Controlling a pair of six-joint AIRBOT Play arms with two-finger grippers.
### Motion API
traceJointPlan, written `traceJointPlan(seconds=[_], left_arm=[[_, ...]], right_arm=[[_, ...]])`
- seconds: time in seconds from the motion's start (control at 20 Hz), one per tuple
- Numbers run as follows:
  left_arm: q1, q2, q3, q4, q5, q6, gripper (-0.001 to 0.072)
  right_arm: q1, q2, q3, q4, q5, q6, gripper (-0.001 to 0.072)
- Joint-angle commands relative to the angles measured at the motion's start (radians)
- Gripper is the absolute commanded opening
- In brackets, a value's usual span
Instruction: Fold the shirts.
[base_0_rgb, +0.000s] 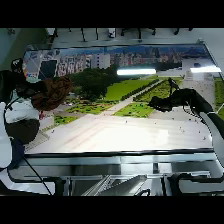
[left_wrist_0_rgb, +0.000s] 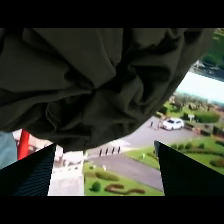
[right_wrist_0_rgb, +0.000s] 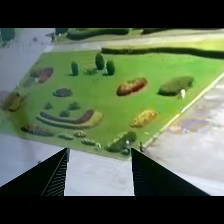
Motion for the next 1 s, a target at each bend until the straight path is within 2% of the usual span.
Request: traceJointPlan(seconds=[0.0, 0.3, 0.35, 0.4, 0.5, 0.6, 0.7, 0.75, 0.85, 0.95], left_arm=[[0.006, -0.136, 0.052, 0.019, -0.103, -0.012, 0.0696], [0.011, -0.393, 0.287, 0.062, -0.064, -0.013, 0.0695], [0.012, -0.427, 0.320, 0.064, -0.040, -0.013, 0.0669], [0.013, -0.457, 0.347, 0.083, -0.007, -0.013, 0.0496], [0.019, -0.504, 0.405, 0.133, 0.085, -0.063, 0.0016], [0.019, -0.519, 0.462, 0.121, 0.150, -0.063, 0.0016], [-0.002, -0.478, 0.492, 0.081, 0.161, -0.050, 0.0015], [-0.015, -0.435, 0.486, 0.004, 0.138, -0.026, 0.0015], [-0.058, -0.323, 0.465, -0.269, 0.103, 0.045, 0.0015], [-0.114, -0.202, 0.464, -0.542, 0.162, 0.118, 0.0015]], right_arm=[[0.017, 0.000, 0.001, 0.003, -0.021, -0.045, 0.0446], [0.082, 0.008, 0.001, 0.006, -0.057, -0.074, 0.0446], [0.089, 0.013, 0.001, 0.011, -0.061, -0.074, 0.0445], [0.094, 0.018, 0.001, 0.012, -0.066, -0.074, 0.0445], [0.098, 0.034, 0.001, 0.011, -0.064, -0.074, 0.0444], [0.098, 0.060, 0.001, 0.012, -0.064, -0.074, 0.0436], [0.097, 0.099, 0.001, 0.012, -0.064, -0.068, 0.0435], [0.093, 0.126, 0.002, 0.012, -0.064, -0.054, 0.0436], [0.084, 0.181, 0.016, 0.010, -0.071, -0.050, 0.0436], [0.061, 0.244, 0.060, 0.011, -0.122, -0.050, 0.0436]])
